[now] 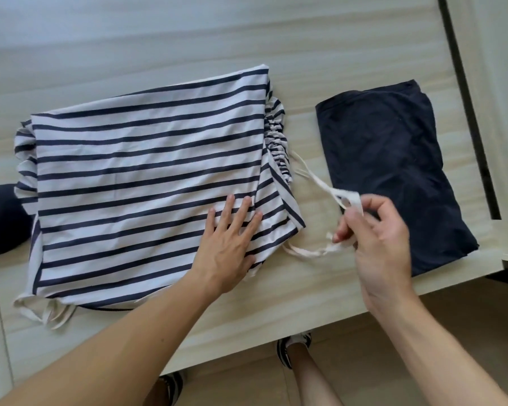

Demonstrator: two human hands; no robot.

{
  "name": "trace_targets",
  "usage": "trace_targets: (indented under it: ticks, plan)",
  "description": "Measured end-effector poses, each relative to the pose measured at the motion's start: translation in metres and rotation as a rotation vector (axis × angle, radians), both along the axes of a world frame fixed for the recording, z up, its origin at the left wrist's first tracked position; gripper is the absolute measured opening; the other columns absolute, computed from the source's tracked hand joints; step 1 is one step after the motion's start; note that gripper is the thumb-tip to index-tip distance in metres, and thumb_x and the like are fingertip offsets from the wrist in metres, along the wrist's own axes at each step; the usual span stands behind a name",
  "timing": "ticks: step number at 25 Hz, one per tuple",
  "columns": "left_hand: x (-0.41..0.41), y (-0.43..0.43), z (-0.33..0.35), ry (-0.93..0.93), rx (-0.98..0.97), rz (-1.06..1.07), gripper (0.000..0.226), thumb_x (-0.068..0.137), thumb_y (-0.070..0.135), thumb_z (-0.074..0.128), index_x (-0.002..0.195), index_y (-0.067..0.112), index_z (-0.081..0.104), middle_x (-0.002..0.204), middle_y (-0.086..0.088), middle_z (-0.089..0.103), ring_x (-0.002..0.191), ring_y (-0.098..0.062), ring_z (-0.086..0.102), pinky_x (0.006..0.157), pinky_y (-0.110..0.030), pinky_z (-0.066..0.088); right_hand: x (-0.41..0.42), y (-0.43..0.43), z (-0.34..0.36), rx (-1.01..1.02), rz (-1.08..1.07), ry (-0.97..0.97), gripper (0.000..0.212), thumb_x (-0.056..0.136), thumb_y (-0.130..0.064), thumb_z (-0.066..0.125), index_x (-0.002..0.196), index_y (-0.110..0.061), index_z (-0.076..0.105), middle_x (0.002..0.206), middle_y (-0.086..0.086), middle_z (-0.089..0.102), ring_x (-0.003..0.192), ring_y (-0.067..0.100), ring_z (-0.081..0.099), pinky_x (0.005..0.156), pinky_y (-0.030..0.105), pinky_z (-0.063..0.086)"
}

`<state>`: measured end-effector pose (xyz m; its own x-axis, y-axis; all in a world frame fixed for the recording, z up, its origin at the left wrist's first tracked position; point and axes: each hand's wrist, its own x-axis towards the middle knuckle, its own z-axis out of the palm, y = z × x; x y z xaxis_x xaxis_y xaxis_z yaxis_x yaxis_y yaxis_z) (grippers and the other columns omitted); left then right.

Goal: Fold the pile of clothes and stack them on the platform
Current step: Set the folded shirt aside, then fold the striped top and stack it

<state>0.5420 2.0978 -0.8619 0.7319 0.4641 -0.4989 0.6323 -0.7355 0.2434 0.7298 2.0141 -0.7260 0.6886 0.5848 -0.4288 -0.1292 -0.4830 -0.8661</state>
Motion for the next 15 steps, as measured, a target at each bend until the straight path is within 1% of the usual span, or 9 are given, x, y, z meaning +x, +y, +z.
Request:
trace_targets:
  ticks: [1,3,5,8,10,11,12,14,15]
  plan:
    - [0.002,-0.002,0.0,0.006,0.003,0.012,0.083,0.101,0.056,0.04,0.161,0.026,-0.008,0.168,-0.008,-0.023,0.151,-0.037,-0.028,0.124,-0.059,0.002,-0.002,0.016,0.02,0.071,0.101,0.016,0.008,0.101,-0.007,0.054,0.108,-0.005,0.055,0.066,0.001,0.061,0.064,0.014,0.059,0.067,0.027,0.053]
    - [0.003,-0.006,0.002,0.01,-0.007,0.023,0.084,0.1,0.057,0.041,0.161,0.026,-0.009,0.167,-0.008,-0.024,0.151,-0.037,-0.029,0.124,-0.059,0.001,-0.013,0.051,0.055,0.16,0.335,0.006,0.011,0.099,-0.004,0.056,0.11,-0.002,0.057,0.07,0.004,0.065,0.066,0.014,0.063,0.067,0.024,0.055]
    - [0.0,-0.008,0.004,-0.027,-0.031,0.028,0.082,0.1,0.053,0.044,0.161,0.026,-0.004,0.169,-0.008,-0.017,0.153,-0.036,-0.022,0.124,-0.058,0.002,-0.031,0.091,0.08,0.218,0.54,0.012,0.01,0.098,-0.002,0.057,0.107,0.001,0.059,0.075,0.009,0.068,0.068,0.014,0.066,0.066,0.023,0.056]
    - [-0.016,-0.011,0.012,-0.117,-0.065,0.112,0.074,0.098,0.042,0.048,0.16,0.025,0.011,0.168,-0.008,0.007,0.157,-0.032,0.0,0.126,-0.052,0.008,-0.067,0.144,0.093,0.301,0.763,0.081,0.008,0.096,0.002,0.058,0.103,0.005,0.059,0.08,0.019,0.07,0.073,0.028,0.069,0.069,0.032,0.061]
    - [-0.035,-0.02,0.016,-0.192,-0.111,0.243,0.068,0.098,0.034,0.05,0.158,0.022,0.021,0.168,-0.009,0.011,0.157,-0.029,0.003,0.127,-0.048,0.006,-0.091,0.168,0.087,0.319,0.872,0.061,0.009,0.094,0.0,0.06,0.103,0.004,0.06,0.084,0.019,0.071,0.079,0.031,0.07,0.076,0.04,0.061]
    - [-0.048,-0.026,0.017,-0.225,-0.121,0.301,0.063,0.097,0.03,0.052,0.155,0.02,0.029,0.168,-0.01,0.016,0.157,-0.029,0.007,0.127,-0.048,0.008,-0.103,0.176,0.078,0.272,0.933,-0.003,0.013,0.094,-0.005,0.062,0.105,0.0,0.061,0.091,0.016,0.073,0.084,0.028,0.071,0.082,0.041,0.06]
    - [-0.061,-0.032,0.018,-0.248,-0.119,0.338,0.057,0.095,0.029,0.055,0.149,0.019,0.039,0.165,-0.011,0.025,0.156,-0.029,0.015,0.126,-0.049,0.015,-0.109,0.181,0.067,0.178,1.004,-0.099,0.019,0.094,-0.013,0.065,0.112,-0.006,0.062,0.101,0.01,0.073,0.093,0.021,0.07,0.089,0.04,0.057]
    - [-0.092,-0.041,0.018,-0.291,-0.107,0.411,0.044,0.092,0.029,0.061,0.134,0.019,0.053,0.155,-0.008,0.041,0.148,-0.028,0.033,0.12,-0.051,0.031,-0.109,0.183,0.034,-0.064,1.108,-0.254,0.033,0.095,-0.022,0.064,0.127,-0.019,0.058,0.128,0.0,0.066,0.118,0.011,0.061,0.104,0.035,0.048]
    - [-0.108,-0.042,0.017,-0.31,-0.102,0.454,0.039,0.091,0.027,0.064,0.129,0.02,0.056,0.15,-0.006,0.045,0.143,-0.026,0.038,0.117,-0.051,0.035,-0.105,0.179,0.017,-0.148,1.093,-0.285,0.037,0.096,-0.024,0.062,0.132,-0.021,0.056,0.136,-0.002,0.061,0.126,0.01,0.056,0.11,0.033,0.043]
